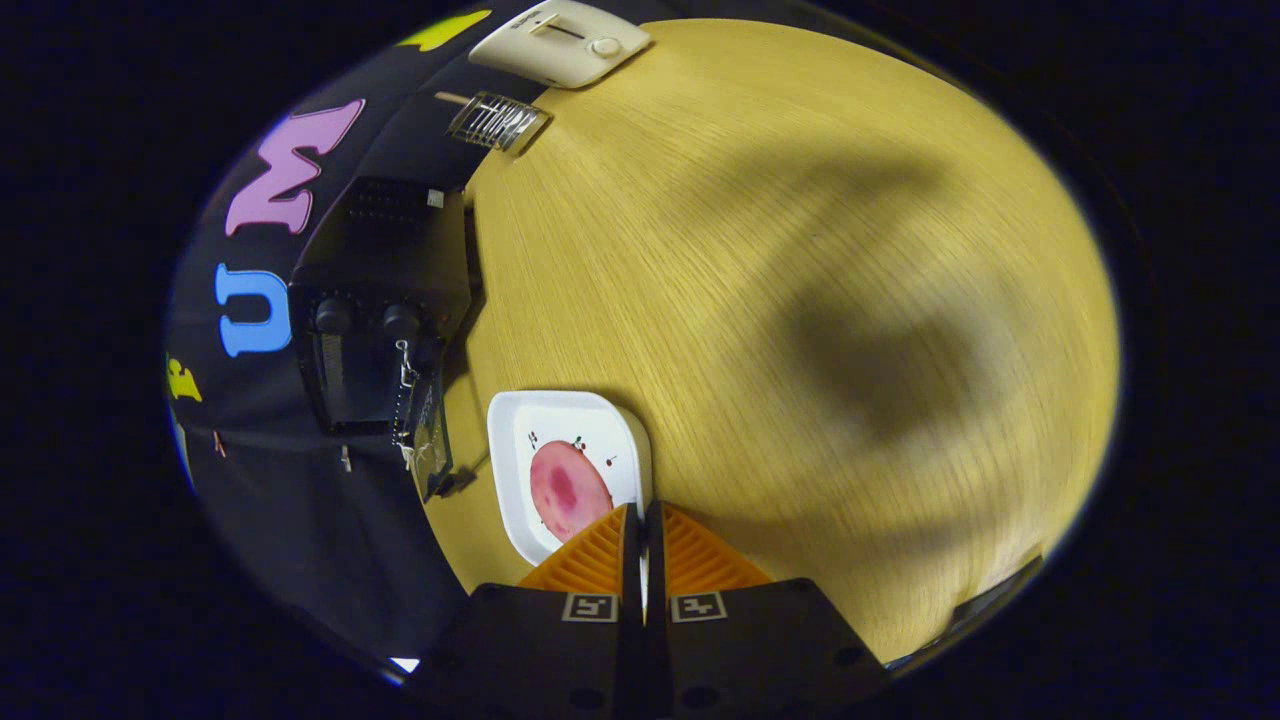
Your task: Open the toaster oven, put the food inside, and close the toaster oven door.
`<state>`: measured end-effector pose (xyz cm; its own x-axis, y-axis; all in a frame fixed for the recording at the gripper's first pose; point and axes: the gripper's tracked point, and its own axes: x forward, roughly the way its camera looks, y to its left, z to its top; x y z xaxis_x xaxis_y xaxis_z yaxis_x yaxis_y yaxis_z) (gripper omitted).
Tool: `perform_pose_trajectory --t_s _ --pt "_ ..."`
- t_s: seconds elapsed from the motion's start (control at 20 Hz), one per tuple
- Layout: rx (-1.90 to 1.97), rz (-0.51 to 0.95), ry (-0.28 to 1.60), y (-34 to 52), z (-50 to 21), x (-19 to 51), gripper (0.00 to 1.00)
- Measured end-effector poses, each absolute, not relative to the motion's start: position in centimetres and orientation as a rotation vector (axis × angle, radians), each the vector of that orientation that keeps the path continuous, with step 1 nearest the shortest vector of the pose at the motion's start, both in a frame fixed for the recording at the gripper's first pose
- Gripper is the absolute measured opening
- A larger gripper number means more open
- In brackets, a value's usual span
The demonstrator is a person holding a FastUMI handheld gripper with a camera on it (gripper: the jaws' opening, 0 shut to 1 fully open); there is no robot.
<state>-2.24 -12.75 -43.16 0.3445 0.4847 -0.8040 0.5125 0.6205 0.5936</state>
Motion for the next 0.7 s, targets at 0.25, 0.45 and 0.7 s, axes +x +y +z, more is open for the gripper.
perform_pose_trajectory --t_s 0.25,0.45,0.7 --pt "1.096 -0.03 1.214 -12.6 -42.1 -2.5 0.05" --pt "1.213 -0.037 1.102 -12.1 -39.3 -1.5 0.05" --pt "1.294 -0.049 1.003 -9.4 -35.3 -1.2 0.05"
